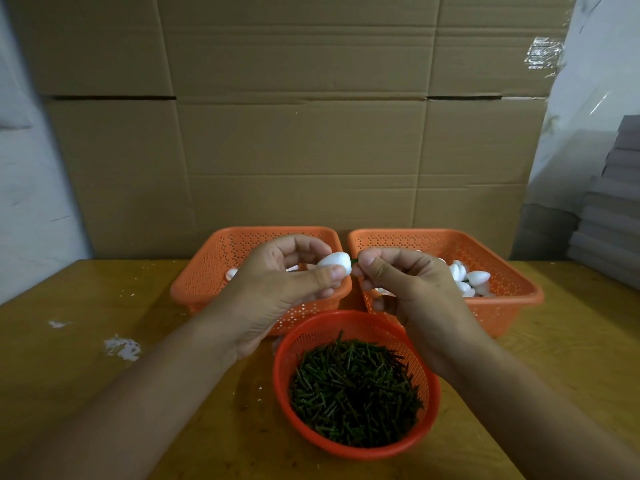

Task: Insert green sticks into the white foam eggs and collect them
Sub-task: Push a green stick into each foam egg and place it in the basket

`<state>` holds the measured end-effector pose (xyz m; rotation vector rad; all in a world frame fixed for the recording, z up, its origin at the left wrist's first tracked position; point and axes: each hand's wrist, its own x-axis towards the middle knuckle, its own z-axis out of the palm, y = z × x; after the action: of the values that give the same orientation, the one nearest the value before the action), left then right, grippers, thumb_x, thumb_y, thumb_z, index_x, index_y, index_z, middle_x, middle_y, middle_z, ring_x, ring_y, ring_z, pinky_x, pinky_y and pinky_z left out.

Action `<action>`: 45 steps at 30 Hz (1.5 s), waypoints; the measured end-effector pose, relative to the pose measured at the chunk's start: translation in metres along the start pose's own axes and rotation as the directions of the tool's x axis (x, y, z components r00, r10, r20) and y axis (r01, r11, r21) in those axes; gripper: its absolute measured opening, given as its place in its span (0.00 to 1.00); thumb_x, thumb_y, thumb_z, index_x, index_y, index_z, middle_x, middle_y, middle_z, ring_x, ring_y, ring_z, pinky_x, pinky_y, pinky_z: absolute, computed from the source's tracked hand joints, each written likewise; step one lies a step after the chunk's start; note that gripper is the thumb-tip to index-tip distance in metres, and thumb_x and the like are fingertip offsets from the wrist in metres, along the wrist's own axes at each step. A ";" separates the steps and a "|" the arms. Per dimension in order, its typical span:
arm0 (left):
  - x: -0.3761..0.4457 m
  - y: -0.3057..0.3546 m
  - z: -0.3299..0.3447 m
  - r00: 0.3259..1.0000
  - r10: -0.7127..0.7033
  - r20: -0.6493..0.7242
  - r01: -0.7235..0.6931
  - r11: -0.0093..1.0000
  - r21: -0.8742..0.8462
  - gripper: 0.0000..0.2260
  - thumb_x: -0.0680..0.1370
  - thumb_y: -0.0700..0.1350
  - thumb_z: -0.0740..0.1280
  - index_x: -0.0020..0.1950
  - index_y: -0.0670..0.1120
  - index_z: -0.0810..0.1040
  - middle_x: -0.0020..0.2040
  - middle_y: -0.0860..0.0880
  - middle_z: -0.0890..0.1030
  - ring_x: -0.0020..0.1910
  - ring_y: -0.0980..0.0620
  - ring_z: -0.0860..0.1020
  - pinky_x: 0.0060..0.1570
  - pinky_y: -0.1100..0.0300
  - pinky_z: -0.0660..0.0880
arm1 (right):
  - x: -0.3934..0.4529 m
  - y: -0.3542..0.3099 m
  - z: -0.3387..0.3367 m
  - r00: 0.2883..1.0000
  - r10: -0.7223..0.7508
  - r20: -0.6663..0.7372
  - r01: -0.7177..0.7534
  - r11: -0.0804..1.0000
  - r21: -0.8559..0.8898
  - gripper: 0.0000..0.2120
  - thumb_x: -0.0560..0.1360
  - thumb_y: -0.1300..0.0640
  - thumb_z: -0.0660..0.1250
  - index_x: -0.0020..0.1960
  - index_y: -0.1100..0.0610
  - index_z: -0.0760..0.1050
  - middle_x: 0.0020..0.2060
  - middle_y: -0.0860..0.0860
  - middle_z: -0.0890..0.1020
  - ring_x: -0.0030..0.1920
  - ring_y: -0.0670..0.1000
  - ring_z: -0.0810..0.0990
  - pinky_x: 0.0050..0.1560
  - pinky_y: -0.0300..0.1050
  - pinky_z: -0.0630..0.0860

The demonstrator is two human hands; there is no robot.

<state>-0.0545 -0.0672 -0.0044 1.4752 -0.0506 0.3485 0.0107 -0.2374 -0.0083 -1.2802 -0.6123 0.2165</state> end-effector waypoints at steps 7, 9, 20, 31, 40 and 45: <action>0.001 0.000 -0.002 1.000 -0.005 0.014 0.005 1.000 0.015 0.17 0.63 0.45 0.80 0.49 0.46 0.82 0.49 0.46 0.86 0.46 0.49 0.85 0.45 0.60 0.82 | 0.000 0.001 0.001 1.000 -0.005 0.003 0.005 0.999 -0.031 0.07 0.76 0.61 0.70 0.40 0.56 0.84 0.35 0.51 0.84 0.32 0.44 0.76 0.29 0.36 0.71; 0.001 0.000 -0.002 1.000 -0.006 0.022 0.005 1.000 0.025 0.17 0.62 0.45 0.80 0.49 0.46 0.82 0.49 0.46 0.86 0.45 0.49 0.85 0.45 0.60 0.82 | 0.000 0.002 0.001 1.000 -0.003 0.007 0.003 0.999 -0.042 0.08 0.76 0.61 0.69 0.39 0.56 0.84 0.35 0.51 0.84 0.33 0.44 0.76 0.29 0.36 0.71; 0.002 0.003 -0.004 0.998 0.050 -0.035 -0.047 0.996 0.079 0.22 0.65 0.46 0.78 0.58 0.47 0.79 0.54 0.45 0.86 0.45 0.47 0.82 0.43 0.59 0.80 | 0.000 0.010 0.003 0.993 0.092 0.079 -0.074 0.975 -0.210 0.06 0.77 0.60 0.70 0.42 0.57 0.83 0.32 0.47 0.83 0.33 0.42 0.78 0.30 0.34 0.72; 0.001 -0.002 -0.001 0.999 0.031 0.009 -0.031 0.995 0.090 0.18 0.66 0.46 0.78 0.54 0.46 0.81 0.50 0.47 0.86 0.45 0.50 0.85 0.45 0.58 0.81 | -0.002 0.012 0.005 0.989 0.106 0.100 -0.081 0.970 -0.228 0.08 0.75 0.57 0.74 0.37 0.55 0.84 0.31 0.52 0.81 0.30 0.44 0.76 0.30 0.36 0.73; -0.001 -0.004 0.004 0.997 0.070 0.022 -0.072 0.990 0.121 0.16 0.64 0.49 0.81 0.50 0.53 0.84 0.50 0.48 0.86 0.44 0.54 0.85 0.39 0.65 0.78 | -0.003 0.017 0.007 0.999 -0.042 -0.028 0.025 0.897 -0.442 0.07 0.72 0.57 0.75 0.36 0.57 0.83 0.27 0.54 0.81 0.26 0.45 0.74 0.27 0.39 0.69; -0.001 -0.004 0.003 0.995 0.101 0.000 -0.100 0.981 0.164 0.19 0.64 0.47 0.78 0.53 0.46 0.82 0.49 0.47 0.86 0.46 0.52 0.85 0.41 0.65 0.79 | -0.005 0.015 0.008 0.996 -0.087 0.001 0.077 0.879 -0.470 0.06 0.72 0.56 0.75 0.36 0.53 0.83 0.24 0.51 0.79 0.24 0.43 0.71 0.24 0.36 0.66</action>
<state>-0.0535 -0.0709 -0.0080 1.6380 -0.0915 0.4496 0.0051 -0.2285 -0.0231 -1.7186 -0.7277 -0.0219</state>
